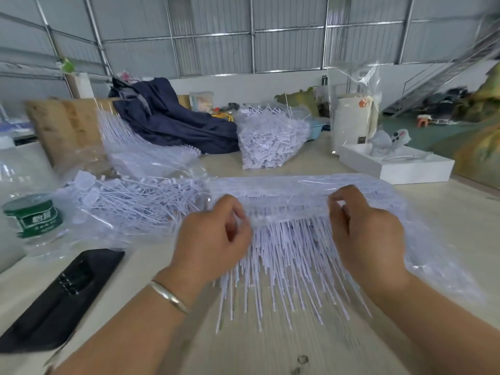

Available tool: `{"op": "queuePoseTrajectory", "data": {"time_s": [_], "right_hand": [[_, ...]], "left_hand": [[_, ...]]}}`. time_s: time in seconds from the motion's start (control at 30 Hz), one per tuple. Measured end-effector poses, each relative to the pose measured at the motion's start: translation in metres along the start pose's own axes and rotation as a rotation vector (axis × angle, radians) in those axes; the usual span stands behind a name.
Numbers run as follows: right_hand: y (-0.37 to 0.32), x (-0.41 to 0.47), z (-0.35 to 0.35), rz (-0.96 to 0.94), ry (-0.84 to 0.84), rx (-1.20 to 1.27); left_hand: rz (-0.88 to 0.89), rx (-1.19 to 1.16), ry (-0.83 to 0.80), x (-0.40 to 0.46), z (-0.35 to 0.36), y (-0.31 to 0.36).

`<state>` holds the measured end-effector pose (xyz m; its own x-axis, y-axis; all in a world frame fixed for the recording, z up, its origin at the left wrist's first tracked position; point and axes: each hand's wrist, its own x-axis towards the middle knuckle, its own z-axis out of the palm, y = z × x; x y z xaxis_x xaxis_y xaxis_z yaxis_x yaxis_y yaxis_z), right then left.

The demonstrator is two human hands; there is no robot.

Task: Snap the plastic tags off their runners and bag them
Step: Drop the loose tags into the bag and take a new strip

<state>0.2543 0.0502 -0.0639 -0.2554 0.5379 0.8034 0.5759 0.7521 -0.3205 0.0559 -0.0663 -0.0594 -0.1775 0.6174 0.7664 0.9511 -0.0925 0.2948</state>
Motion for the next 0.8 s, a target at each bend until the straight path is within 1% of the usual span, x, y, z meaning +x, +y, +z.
{"op": "queuePoseTrajectory", "data": {"time_s": [0.03, 0.1, 0.13, 0.2, 0.23, 0.3, 0.33, 0.37, 0.4, 0.43, 0.5, 0.53, 0.57, 0.6, 0.73, 0.8], "right_hand": [[-0.004, -0.002, 0.002, 0.024, -0.009, 0.057], [-0.011, -0.007, 0.007, -0.003, -0.009, 0.172], [-0.015, -0.009, 0.009, -0.023, -0.046, 0.214], [-0.017, -0.012, 0.013, -0.067, -0.208, 0.250], [-0.014, -0.012, 0.015, -0.116, -0.281, 0.212], [-0.004, -0.008, 0.020, -0.203, -0.411, 0.039], [-0.001, -0.006, 0.021, -0.188, -0.469, -0.058], [0.000, -0.003, 0.019, -0.149, -0.491, -0.128], [0.002, -0.001, 0.016, -0.103, -0.465, -0.133], [0.004, 0.000, 0.012, -0.067, -0.411, -0.083], [0.007, 0.002, 0.004, -0.070, -0.268, 0.037], [0.009, 0.003, 0.002, -0.093, -0.208, 0.052], [0.011, 0.005, 0.001, -0.099, -0.186, 0.039], [0.013, 0.007, 0.002, -0.078, -0.206, 0.012], [0.036, 0.013, 0.013, -0.042, -0.399, -0.121], [0.052, 0.016, 0.013, -0.014, -0.478, -0.194]], "left_hand": [[0.042, -0.036, -0.079, -0.003, 0.000, 0.007], [0.126, -0.009, -0.279, -0.005, 0.008, 0.012], [0.139, 0.030, -0.364, -0.005, 0.014, 0.011], [0.095, 0.137, -0.460, -0.004, 0.022, 0.000], [0.049, 0.189, -0.475, -0.003, 0.024, -0.007], [-0.029, 0.287, -0.475, -0.002, 0.025, -0.020], [-0.049, 0.332, -0.479, -0.002, 0.026, -0.025], [-0.060, 0.364, -0.486, -0.001, 0.027, -0.028], [-0.068, 0.380, -0.489, -0.001, 0.028, -0.030], [-0.069, 0.396, -0.485, 0.000, 0.029, -0.030], [-0.065, 0.409, -0.454, 0.002, 0.031, -0.027], [-0.064, 0.378, -0.425, 0.003, 0.031, -0.026], [-0.073, 0.318, -0.405, 0.003, 0.030, -0.023], [-0.089, 0.243, -0.396, 0.002, 0.028, -0.022], [-0.161, 0.033, -0.410, 0.004, 0.020, -0.029], [-0.256, -0.189, -0.379, 0.006, 0.018, -0.030]]}}
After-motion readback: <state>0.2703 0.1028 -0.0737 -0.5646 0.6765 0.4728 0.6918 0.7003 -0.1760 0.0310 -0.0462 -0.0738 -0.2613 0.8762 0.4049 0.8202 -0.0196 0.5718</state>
